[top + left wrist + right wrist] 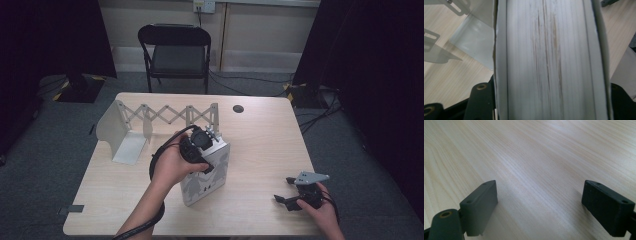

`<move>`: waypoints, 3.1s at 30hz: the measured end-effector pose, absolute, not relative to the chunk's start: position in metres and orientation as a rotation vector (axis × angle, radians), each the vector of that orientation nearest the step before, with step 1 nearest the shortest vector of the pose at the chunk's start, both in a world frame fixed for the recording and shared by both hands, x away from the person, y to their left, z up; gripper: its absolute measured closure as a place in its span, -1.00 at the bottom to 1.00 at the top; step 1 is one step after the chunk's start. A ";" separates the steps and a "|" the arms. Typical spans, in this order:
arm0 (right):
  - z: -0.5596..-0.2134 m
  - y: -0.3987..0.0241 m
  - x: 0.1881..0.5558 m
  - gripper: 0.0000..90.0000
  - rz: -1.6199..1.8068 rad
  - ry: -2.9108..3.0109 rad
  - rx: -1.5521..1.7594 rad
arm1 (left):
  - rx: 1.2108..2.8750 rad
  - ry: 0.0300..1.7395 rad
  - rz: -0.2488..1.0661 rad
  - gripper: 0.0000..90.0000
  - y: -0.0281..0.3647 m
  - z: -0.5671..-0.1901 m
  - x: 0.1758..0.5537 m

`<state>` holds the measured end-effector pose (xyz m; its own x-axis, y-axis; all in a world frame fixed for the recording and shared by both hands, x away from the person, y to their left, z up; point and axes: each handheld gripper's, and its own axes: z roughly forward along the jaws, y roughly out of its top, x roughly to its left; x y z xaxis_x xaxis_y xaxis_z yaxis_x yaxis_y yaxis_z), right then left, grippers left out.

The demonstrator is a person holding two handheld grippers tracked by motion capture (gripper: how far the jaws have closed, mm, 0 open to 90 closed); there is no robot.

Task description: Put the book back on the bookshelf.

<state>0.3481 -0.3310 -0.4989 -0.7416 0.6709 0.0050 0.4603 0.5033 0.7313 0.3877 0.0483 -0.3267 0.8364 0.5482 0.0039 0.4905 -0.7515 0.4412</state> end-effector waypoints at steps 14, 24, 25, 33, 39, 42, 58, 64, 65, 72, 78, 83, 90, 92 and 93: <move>-0.499 -0.331 0.349 -0.72 1.077 2.471 0.952 | 2.568 0.862 0.136 0.11 0.043 -0.325 0.383; -0.499 -0.330 0.349 -0.72 1.077 2.471 0.953 | 2.615 0.912 0.141 0.15 0.038 -0.315 0.384; -0.499 -0.330 0.349 -0.72 1.077 2.471 0.953 | 2.614 0.921 0.135 0.15 0.040 -0.313 0.385; -0.499 -0.330 0.349 -0.72 1.077 2.471 0.954 | 2.574 0.956 0.137 0.15 0.047 -0.305 0.387; -0.499 -0.330 0.349 -0.72 1.077 2.471 0.954 | 2.562 1.003 0.147 0.15 0.050 -0.303 0.391; -0.499 -0.330 0.349 -0.72 1.076 2.471 0.954 | 2.556 1.021 0.144 0.15 0.053 -0.303 0.394; -0.499 -0.330 0.349 -0.72 1.076 2.471 0.954 | 2.515 1.100 0.164 0.15 0.060 -0.300 0.406; -0.499 -0.330 0.349 -0.72 1.076 2.471 0.954 | 2.500 1.120 0.155 0.15 0.059 -0.299 0.409; -0.499 -0.330 0.349 -0.72 1.076 2.471 0.954 | 2.500 1.123 0.157 0.15 0.059 -0.299 0.410; -0.499 -0.330 0.349 -0.72 1.076 2.471 0.954 | 2.481 1.149 0.156 0.15 0.058 -0.298 0.413; -0.499 -0.330 0.349 -0.72 1.076 2.471 0.954 | 2.459 1.177 0.165 0.15 0.057 -0.297 0.417; -0.499 -0.330 0.349 -0.72 1.076 2.471 0.954 | 2.447 1.206 0.162 0.15 0.057 -0.296 0.421; -0.499 -0.330 0.349 -0.72 1.076 2.471 0.953 | 2.431 1.241 0.176 0.15 0.061 -0.294 0.424; -0.499 -0.330 0.349 -0.72 1.076 2.472 0.953 | 2.437 1.240 0.179 0.15 0.063 -0.293 0.426; -0.499 -0.330 0.349 -0.72 1.077 2.471 0.954 | 2.422 1.261 0.175 0.15 0.064 -0.293 0.426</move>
